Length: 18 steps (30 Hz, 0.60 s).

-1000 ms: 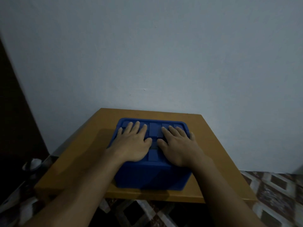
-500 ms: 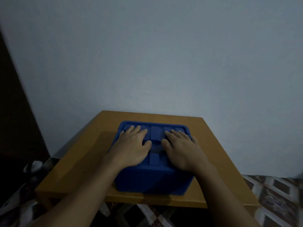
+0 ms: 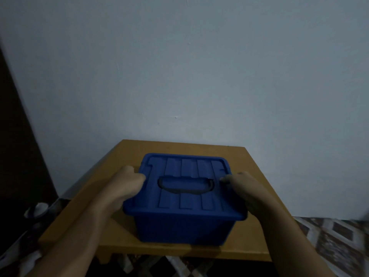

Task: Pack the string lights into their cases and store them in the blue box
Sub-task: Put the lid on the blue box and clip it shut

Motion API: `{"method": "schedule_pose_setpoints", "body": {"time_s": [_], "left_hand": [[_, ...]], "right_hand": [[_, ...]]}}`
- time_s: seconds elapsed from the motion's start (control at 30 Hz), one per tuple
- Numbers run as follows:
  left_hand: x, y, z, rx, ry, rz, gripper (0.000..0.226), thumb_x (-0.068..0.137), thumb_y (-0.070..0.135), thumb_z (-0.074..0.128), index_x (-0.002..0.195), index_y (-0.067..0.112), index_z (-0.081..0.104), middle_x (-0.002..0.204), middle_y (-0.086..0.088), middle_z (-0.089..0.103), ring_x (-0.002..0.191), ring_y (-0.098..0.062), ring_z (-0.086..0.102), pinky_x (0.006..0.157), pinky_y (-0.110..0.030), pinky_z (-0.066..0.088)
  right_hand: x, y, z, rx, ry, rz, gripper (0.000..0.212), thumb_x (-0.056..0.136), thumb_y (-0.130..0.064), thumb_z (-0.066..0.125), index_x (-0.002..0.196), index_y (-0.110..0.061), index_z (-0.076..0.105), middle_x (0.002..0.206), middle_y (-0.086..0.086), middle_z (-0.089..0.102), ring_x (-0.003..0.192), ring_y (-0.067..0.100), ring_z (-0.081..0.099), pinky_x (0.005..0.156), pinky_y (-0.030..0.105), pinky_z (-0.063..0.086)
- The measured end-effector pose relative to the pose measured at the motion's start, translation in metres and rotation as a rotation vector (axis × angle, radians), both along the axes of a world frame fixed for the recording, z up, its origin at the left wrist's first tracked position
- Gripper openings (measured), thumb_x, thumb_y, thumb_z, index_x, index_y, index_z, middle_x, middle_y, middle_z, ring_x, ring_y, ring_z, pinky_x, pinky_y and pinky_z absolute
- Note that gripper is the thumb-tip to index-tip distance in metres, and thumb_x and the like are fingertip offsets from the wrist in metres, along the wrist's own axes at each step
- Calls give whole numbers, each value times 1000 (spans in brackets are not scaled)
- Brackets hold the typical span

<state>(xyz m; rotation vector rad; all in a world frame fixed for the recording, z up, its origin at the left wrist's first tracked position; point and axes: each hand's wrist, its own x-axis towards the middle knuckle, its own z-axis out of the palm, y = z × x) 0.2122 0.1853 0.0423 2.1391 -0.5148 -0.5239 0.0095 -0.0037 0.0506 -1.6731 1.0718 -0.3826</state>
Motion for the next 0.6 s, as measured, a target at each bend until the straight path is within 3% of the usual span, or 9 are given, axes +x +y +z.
{"method": "schedule_pose_setpoints", "body": {"time_s": [0.1, 0.23, 0.33, 0.43, 0.53, 0.6], "left_hand": [[2, 9, -3, -119, 154, 62, 26, 94, 31, 66, 106, 7, 66, 102, -11, 70, 91, -30, 66, 81, -38, 55], [-3, 12, -3, -208, 247, 88, 22, 90, 30, 72, 97, 9, 70, 96, -12, 73, 92, -32, 67, 82, -40, 55], [-1, 10, -3, -253, 211, 129, 22, 87, 23, 76, 96, 5, 67, 97, -14, 72, 91, -32, 67, 82, -42, 56], [0, 7, -3, -248, 56, 158, 24, 86, 18, 76, 97, 7, 59, 96, -11, 67, 85, -27, 64, 68, -36, 52], [0, 4, -7, -186, -121, 172, 18, 89, 26, 72, 96, 16, 58, 95, -4, 64, 87, -23, 62, 74, -39, 54], [3, 6, -10, -223, -124, 214, 21, 94, 29, 64, 98, 9, 65, 94, -7, 68, 84, -23, 62, 75, -37, 52]], "right_hand": [[-11, -8, -9, 176, -62, 6, 30, 93, -26, 69, 112, -2, 64, 104, 19, 75, 94, 39, 73, 87, 57, 59], [-16, -13, -17, 273, -125, 16, 37, 91, -26, 73, 116, 0, 65, 105, 20, 76, 95, 40, 74, 87, 59, 59], [-14, -11, -18, 134, -126, -35, 34, 91, -27, 74, 106, 3, 66, 97, 20, 76, 84, 38, 75, 78, 57, 62], [-10, -3, -18, -100, -85, -111, 31, 92, -33, 73, 100, -5, 63, 93, 13, 73, 80, 30, 73, 72, 49, 63], [-6, 2, -18, -402, 27, -161, 22, 94, -34, 67, 103, -18, 54, 95, 3, 64, 79, 18, 63, 55, 32, 50], [-5, 2, -19, -482, 22, -159, 16, 98, -35, 60, 96, -20, 54, 90, 0, 62, 75, 13, 59, 51, 27, 41]]}}
